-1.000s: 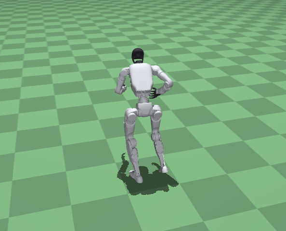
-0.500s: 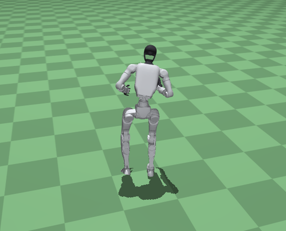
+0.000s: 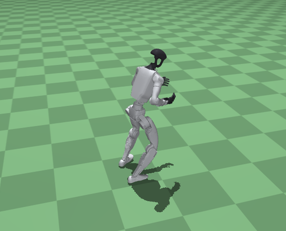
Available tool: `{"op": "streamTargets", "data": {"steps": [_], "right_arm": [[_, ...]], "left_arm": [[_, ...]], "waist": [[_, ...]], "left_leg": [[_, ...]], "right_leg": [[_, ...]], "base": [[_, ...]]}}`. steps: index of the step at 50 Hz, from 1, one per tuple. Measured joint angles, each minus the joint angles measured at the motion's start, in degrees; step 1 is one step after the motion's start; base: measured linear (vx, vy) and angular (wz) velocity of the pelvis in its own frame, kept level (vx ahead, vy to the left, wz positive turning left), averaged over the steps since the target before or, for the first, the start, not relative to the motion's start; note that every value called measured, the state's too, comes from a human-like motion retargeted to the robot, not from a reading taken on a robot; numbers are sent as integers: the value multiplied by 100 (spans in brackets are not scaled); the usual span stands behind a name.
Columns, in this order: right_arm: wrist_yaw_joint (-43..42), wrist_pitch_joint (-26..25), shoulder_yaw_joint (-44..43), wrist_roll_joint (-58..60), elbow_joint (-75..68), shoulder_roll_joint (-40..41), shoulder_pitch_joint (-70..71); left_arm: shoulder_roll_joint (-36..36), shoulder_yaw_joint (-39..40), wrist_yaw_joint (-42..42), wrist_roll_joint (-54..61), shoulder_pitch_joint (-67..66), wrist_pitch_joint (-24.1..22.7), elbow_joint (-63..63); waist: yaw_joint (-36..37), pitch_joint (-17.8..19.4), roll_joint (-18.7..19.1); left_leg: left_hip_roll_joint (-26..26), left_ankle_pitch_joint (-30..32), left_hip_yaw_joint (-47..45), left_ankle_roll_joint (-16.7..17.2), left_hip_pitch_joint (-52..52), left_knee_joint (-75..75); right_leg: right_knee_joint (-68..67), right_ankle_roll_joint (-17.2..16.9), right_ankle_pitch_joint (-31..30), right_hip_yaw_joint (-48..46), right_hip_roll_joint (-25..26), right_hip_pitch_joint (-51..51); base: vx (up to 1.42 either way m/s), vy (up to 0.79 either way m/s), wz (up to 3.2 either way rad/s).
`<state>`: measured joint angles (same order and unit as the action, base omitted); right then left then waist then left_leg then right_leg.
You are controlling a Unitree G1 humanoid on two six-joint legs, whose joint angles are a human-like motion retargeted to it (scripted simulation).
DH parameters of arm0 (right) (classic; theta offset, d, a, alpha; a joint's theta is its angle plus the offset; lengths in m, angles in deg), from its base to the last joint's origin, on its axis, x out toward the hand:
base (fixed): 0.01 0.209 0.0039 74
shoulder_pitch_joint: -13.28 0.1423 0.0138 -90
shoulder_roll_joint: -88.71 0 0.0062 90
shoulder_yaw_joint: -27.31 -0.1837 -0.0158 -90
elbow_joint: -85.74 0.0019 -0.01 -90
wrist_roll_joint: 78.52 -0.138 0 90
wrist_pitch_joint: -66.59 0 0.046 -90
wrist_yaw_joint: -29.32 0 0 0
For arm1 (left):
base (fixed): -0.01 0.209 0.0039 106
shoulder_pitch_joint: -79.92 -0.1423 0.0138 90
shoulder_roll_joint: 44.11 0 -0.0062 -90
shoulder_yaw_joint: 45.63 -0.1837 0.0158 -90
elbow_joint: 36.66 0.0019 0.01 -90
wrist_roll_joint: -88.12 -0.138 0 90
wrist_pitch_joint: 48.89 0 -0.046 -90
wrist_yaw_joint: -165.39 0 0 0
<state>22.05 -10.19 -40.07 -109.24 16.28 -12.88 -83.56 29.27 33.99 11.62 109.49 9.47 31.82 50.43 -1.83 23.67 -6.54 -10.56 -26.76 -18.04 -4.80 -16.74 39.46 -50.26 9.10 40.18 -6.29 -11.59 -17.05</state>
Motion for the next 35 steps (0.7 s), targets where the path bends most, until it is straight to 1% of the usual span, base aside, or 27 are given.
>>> {"op": "streamTargets", "data": {"steps": [3, 4, 5, 7, 8, 10, 11, 13, 15, 17, 18, 20, 21, 22, 23, 25, 27, 28, 30, 31, 32, 33, 35], "right_arm": [[123, 48, -157, -212, 141, -481, -171], [48, -40, -285, 357, 118, -701, -199], [-64, -165, -435, 1186, 78, -952, -210], [142, -142, -562, 119, 133, -739, -414], [169, -149, -647, 147, 123, -741, -461], [147, -119, -758, 348, 130, -683, -497], [120, -98, -781, 539, 137, -664, -477], [77, -120, -741, 846, 85, -591, -340], [151, -215, -725, 1069, -30, -633, -218], [414, -383, -659, 992, -253, -500, -6], [439, -482, -597, 860, -393, -366, 74], [388, -642, -426, 713, -732, -30, 310], [237, -662, -289, 672, -915, 167, 498], [78, -673, -170, 667, -1066, 340, 678], [-95, -667, -85, 732, -1151, 466, 843], [-170, -783, -15, 925, -1028, 601, 1277], [8, -941, -380, 1420, -324, 691, 1755], [109, -993, -702, 1710, 154, 768, 1954], [-27, -875, -1252, 2018, 976, 1061, 2324], [-330, -669, -1334, 1903, 1256, 1296, 2406], [-619, -448, -1371, 1726, 1511, 1498, 2466], [-884, -198, -1317, 1426, 1714, 1634, 2481], [-1171, 206, -1148, 926, 2038, 1704, 2490]], "left_arm": [[-238, -405, 100, 204, 921, -163, -399], [-308, -479, 35, 295, 1123, -172, -563], [-369, -533, -52, 376, 1300, -169, -737], [-276, -526, -214, 553, 1438, -238, -1130], [-185, -523, -280, 590, 1442, -302, -1308], [138, -467, -418, 656, 1331, -463, -1575], [375, -373, -524, 662, 1139, -538, -1612], [805, -217, -664, 691, 743, -551, -1496], [1138, 27, -561, 634, 188, -292, -1064], [1305, 195, -835, 553, -232, -5, -546], [1453, 255, -664, 785, -452, 43, -281], [1645, 288, -145, 967, -815, 122, 245], [1650, 305, 116, 923, -1048, 191, 418], [1659, 311, 340, 899, -1328, 244, 531], [1679, 295, 491, 915, -1702, 264, 523], [1573, 323, 391, 1153, -2576, 346, 199], [1314, 448, 217, 1472, -3562, 326, -499], [1076, 553, 79, 1758, -4119, 321, -956], [505, 816, -263, 2410, -5112, 254, -1720], [297, 943, -350, 2605, -5512, 160, -1946], [103, 1073, -425, 2777, -5863, 76, -2129], [-65, 1211, -476, 2905, -6114, 12, -2221], [-149, 1470, -803, 3971, -6375, -296, -2271]], "waist": [[-418, -297, 225], [-501, -409, 272], [-572, -515, 312], [-813, -631, 380], [-927, -669, 390], [-1159, -673, 408], [-1319, -639, 423], [-1612, -545, 405], [-1976, -527, 319], [-2189, -376, 160], [-2217, -272, 84], [-2037, 99, 2], [-1821, 299, 27], [-1591, 436, 53], [-1335, 449, 80], [-873, 463, 85], [-318, 464, 25], [23, 443, -40], [615, 405, -202], [865, 327, -308], [1099, 244, -409], [1300, 152, -501], [1651, -5, -703]], "left_leg": [[-99, 329, -585, -109, 391, -677], [-121, 427, -833, -104, 552, -914], [-138, 518, -1094, -88, 723, -1151], [-204, 621, -1605, 6, 1034, -1509], [-245, 648, -1871, 55, 1184, -1650], [-294, 713, -2424, 153, 1480, -1924], [-331, 753, -2708, 219, 1605, -1927], [-254, 867, -3208, 232, 1906, -2139], [-342, 900, -3607, 96, 2066, -1690], [-527, 1022, -3757, -143, 2107, -969], [-748, 1066, -3680, -309, 2074, -369], [-1141, 1235, -2923, -608, 1800, 852], [-1150, 1277, -2097, -502, 1449, 1452], [-1040, 1268, -1277, -338, 1076, 2013], [-690, 1156, -469, -61, 657, 2498], [32, 1005, 529, 307, 154, 3028], [254, 885, 749, 87, -294, 3488], [239, 736, 702, -88, -523, 3663], [295, 405, 700, -497, -1011, 3648], [414, 312, 753, -587, -1253, 3391], [537, 253, 804, -641, -1477, 3073], [667, 259, 852, -625, -1660, 2632], [778, 303, 741, -533, -1882, 1520]], "right_leg": [[636, -472, -667, 116, 107, -91], [846, -670, -823, 155, 151, -138], [1054, -879, -953, 190, 199, -186], [1402, -1219, -979, -213, 174, -262], [1533, -1310, -926, -595, 107, -302], [1807, -1377, -812, -1541, -42, -358], [1994, -1333, -794, -2042, -91, -327], [2525, -1334, -952, -2922, -61, -252], [2715, -1181, -1105, -3322, -51, -238], [3030, -1083, -1017, -2987, 147, -134], [2945, -996, -874, -2685, 220, -106], [2753, -821, -659, -2075, 496, 6], [2505, -745, -537, -1774, 715, 27], [2177, -711, -412, -1473, 891, -11], [1692, -762, -280, -1175, 981, -163], [1788, -717, -201, -578, 1200, 95], [1823, -762, -225, -75, 1233, 342], [1734, -820, -256, 169, 1196, 407], [2088, -946, -570, 572, 1062, 775], [2377, -1041, -858, 728, 955, 981], [2657, -1145, -1173, 865, 846, 1182], [2918, -1268, -1541, 963, 731, 1372], [3335, -1554, -2345, 1077, 508, 1692]], "base": [[10, -3, -195], [13, -7, -236], [15, -10, -241], [16, -14, -241], [17, -17, -250], [19, -20, -261], [22, -24, -266], [24, -29, -268], [33, -33, -250], [37, -38, -246], [42, -37, -274], [46, -31, -323], [52, -22, -373], [60, -14, -392], [66, -11, -372], [72, -10, -328], [84, -10, -277], [92, -7, -244], [94, -4, -190], [97, 1, -143], [100, 4, -124], [103, 7, -117], [105, 11, -107]]}}
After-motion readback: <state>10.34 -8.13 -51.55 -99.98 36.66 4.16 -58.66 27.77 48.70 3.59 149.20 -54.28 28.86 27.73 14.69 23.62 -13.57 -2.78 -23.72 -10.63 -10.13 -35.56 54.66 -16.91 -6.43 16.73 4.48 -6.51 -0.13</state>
